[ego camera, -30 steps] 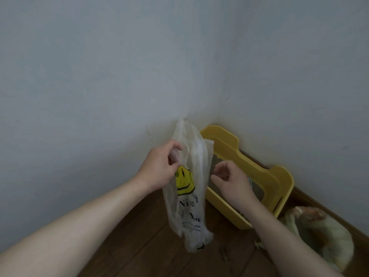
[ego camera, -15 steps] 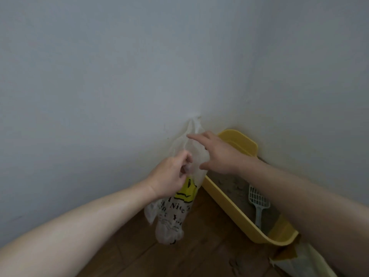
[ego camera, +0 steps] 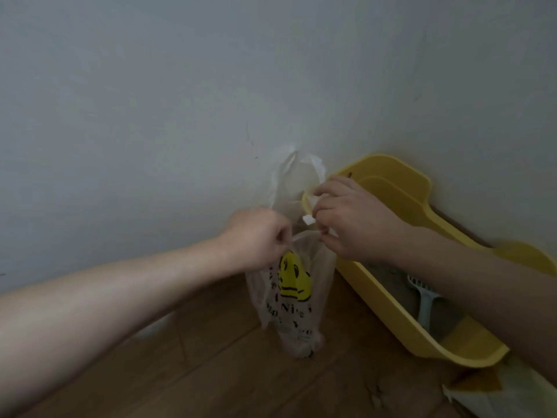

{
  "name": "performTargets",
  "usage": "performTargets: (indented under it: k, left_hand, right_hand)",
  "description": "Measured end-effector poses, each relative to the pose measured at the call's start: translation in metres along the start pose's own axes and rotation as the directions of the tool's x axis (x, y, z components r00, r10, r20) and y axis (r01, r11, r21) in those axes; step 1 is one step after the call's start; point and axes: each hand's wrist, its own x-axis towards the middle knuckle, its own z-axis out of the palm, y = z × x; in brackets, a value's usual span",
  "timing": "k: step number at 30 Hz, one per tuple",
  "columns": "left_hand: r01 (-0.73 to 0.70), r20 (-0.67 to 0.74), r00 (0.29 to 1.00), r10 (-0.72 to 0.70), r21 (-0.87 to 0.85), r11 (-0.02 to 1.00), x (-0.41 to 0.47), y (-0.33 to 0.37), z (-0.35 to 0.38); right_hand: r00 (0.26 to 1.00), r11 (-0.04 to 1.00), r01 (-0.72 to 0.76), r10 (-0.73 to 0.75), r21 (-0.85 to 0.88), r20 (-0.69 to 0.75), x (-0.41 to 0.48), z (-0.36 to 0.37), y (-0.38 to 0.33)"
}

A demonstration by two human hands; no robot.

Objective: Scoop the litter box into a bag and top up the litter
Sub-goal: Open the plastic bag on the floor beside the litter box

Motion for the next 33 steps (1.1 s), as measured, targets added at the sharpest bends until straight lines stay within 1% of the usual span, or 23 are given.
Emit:
performTargets:
  k: [1, 2, 3, 5, 7, 9, 11, 14, 15, 16, 18, 19, 20, 22, 24, 26, 29, 31, 33]
  left_hand:
    - [-0.025, 0.013, 1.0, 0.024, 0.075, 0.997, 0.003, -0.001, 0.0]
    - [-0.062, 0.036, 0.998, 0.058, 0.105, 0.993, 0.006, -0.001, 0.0]
    - [-0.106, 0.063, 0.993, 0.1, 0.097, 0.99, 0.008, -0.002, 0.001]
    - [-0.173, 0.135, 0.976, 0.17, 0.008, 0.985, 0.01, -0.003, 0.005]
    - [-0.136, 0.226, 0.962, 0.152, -0.084, 0.987, 0.008, -0.005, 0.01]
    - [-0.087, 0.284, 0.951, 0.124, -0.14, 0.986, 0.003, -0.007, 0.017]
    - [-0.032, 0.307, 0.947, 0.093, -0.198, 0.98, -0.003, -0.007, 0.021]
    - [0.117, 0.306, 0.952, -0.008, -0.34, 0.933, -0.015, -0.012, 0.026]
    - [0.146, 0.32, 0.947, -0.035, -0.33, 0.933, -0.02, -0.014, 0.026]
    - [0.144, 0.344, 0.938, -0.042, -0.278, 0.95, -0.025, -0.017, 0.027]
    - [0.083, 0.377, 0.926, -0.029, -0.128, 0.988, -0.035, -0.024, 0.031]
    - [0.058, 0.363, 0.931, -0.027, -0.075, 0.995, -0.038, -0.027, 0.033]
    - [0.056, 0.33, 0.943, -0.032, -0.064, 0.996, -0.041, -0.029, 0.034]
    - [0.088, 0.23, 0.971, -0.062, -0.106, 0.99, -0.041, -0.033, 0.031]
    - [0.111, 0.111, 0.989, -0.093, -0.163, 0.98, -0.036, -0.034, 0.024]
    - [0.118, -0.015, 0.992, -0.125, -0.23, 0.966, -0.031, -0.036, 0.015]
    - [0.121, -0.19, 0.963, -0.189, -0.321, 0.939, -0.026, -0.036, 0.011]
    - [0.127, -0.242, 0.944, -0.225, -0.363, 0.923, -0.026, -0.034, 0.016]
    - [0.118, -0.233, 0.947, -0.222, -0.39, 0.913, -0.029, -0.033, 0.026]
  right_hand:
    - [1.0, 1.0, 0.016, -0.016, -0.006, -0.004, 0.0, 0.004, 0.0]
    - [0.999, 0.999, 0.033, -0.033, -0.011, -0.01, -0.001, 0.007, 0.0]
    - [0.999, 0.999, 0.046, -0.046, -0.008, -0.012, -0.001, 0.01, 0.0]
    - [0.998, 0.998, 0.063, -0.063, 0.009, 0.024, -0.003, 0.013, -0.001]
    - [0.994, 0.998, 0.063, -0.065, 0.026, 0.082, -0.006, 0.015, -0.004]
    - [0.989, 0.998, 0.012, -0.02, 0.062, 0.146, -0.012, 0.014, -0.009]
    - [0.975, 0.993, -0.053, 0.029, 0.102, 0.22, -0.02, 0.013, -0.014]
    - [0.95, 0.98, -0.112, 0.057, 0.163, 0.307, -0.028, 0.009, -0.023]
    - [0.939, 0.977, -0.131, 0.067, 0.171, 0.337, -0.03, 0.01, -0.025]
    - [0.929, 0.974, -0.145, 0.073, 0.174, 0.364, -0.032, 0.01, -0.028]
    - [0.908, 0.973, -0.156, 0.075, 0.168, 0.412, -0.034, 0.011, -0.033]
    - [0.903, 0.977, -0.151, 0.075, 0.149, 0.422, -0.035, 0.009, -0.035]
    - [0.905, 0.981, -0.147, 0.081, 0.127, 0.418, -0.034, 0.008, -0.035]
    - [0.926, 0.984, -0.154, 0.111, 0.092, 0.362, -0.032, 0.002, -0.034]
    - [0.955, 0.986, -0.161, 0.145, 0.042, 0.257, -0.029, -0.001, -0.032]
    - [0.977, 0.985, -0.171, 0.168, 0.014, 0.13, -0.026, -0.003, -0.028]
    - [0.98, 0.98, -0.201, 0.201, 0.006, -0.007, -0.021, -0.006, -0.025]
    - [0.975, 0.976, -0.219, 0.218, -0.022, -0.032, -0.02, -0.004, -0.025]
    - [0.973, 0.972, -0.232, 0.232, -0.044, 0.008, -0.023, 0.002, -0.03]
